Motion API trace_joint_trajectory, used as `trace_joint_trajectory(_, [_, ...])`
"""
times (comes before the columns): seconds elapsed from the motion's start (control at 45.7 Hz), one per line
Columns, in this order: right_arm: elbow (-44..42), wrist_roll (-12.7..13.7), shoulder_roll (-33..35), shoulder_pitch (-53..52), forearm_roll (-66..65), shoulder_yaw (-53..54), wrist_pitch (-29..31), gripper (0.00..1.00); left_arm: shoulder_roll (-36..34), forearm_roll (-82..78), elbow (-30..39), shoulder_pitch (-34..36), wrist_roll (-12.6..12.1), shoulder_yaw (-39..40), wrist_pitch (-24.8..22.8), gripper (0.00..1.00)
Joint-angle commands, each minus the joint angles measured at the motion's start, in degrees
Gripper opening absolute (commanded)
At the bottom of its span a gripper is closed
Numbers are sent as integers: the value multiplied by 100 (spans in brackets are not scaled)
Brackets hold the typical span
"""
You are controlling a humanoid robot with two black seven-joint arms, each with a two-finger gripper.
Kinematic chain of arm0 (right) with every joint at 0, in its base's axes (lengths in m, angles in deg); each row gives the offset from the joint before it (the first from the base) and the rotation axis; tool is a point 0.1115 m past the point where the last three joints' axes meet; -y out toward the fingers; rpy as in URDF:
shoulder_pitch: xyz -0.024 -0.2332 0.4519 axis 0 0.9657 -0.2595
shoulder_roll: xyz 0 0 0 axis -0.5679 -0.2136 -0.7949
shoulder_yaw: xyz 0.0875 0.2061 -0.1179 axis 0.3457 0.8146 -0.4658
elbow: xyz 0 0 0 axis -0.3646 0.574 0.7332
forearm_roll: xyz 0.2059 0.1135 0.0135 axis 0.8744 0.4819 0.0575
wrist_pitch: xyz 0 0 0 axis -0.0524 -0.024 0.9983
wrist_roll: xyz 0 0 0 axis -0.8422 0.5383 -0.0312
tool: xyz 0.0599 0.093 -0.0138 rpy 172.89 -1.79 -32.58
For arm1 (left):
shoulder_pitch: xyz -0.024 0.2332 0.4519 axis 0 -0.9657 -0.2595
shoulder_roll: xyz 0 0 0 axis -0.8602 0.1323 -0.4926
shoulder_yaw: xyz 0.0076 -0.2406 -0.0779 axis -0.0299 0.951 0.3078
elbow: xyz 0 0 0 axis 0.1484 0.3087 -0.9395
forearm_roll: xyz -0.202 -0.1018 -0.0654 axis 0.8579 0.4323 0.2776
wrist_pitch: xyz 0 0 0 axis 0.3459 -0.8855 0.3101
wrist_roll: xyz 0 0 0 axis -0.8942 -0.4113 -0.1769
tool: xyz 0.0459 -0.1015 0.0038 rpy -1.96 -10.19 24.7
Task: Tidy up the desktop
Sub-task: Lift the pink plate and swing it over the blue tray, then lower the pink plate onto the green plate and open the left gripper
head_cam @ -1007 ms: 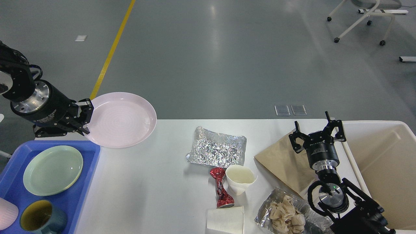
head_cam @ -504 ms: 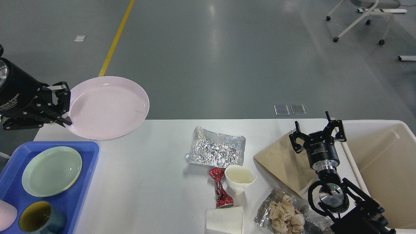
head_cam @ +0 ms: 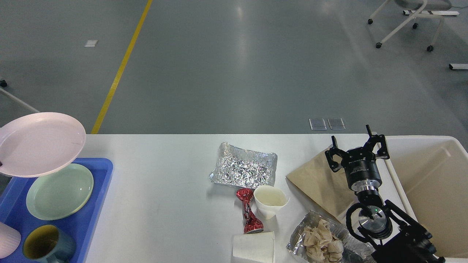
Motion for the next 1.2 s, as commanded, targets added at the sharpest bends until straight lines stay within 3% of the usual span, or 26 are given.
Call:
trace_joint_trajectory(0.0, [-3, 0, 0, 0, -3, 1, 0, 100, -323, -14, -982, -1338, -38, 831, -77, 0])
trace_joint_trajectory(0.263, [-3, 0, 0, 0, -3, -8, 0, 100, -271, -32, -2450, -4037, -64, 2713, 116, 0])
trace_joint_trajectory(0.526, [-3, 0, 0, 0, -3, 1, 0, 100, 248, 21, -3734, -5339, -346, 3785, 310, 0])
trace_joint_trajectory(0.723, [-3, 0, -9, 0, 6, 1, 0, 100, 608, 38, -4095, -5621, -714, 4050, 530, 0])
trace_joint_trajectory(0.942, [-3, 0, 0, 0, -3, 1, 0, 100, 977, 47, -4244, -5823, -732, 4059, 951, 0])
trace_joint_trajectory(1.183, [-3, 0, -9, 0, 6, 1, 0, 100, 1092, 47, -4227, -5823, -803, 4181, 934, 0])
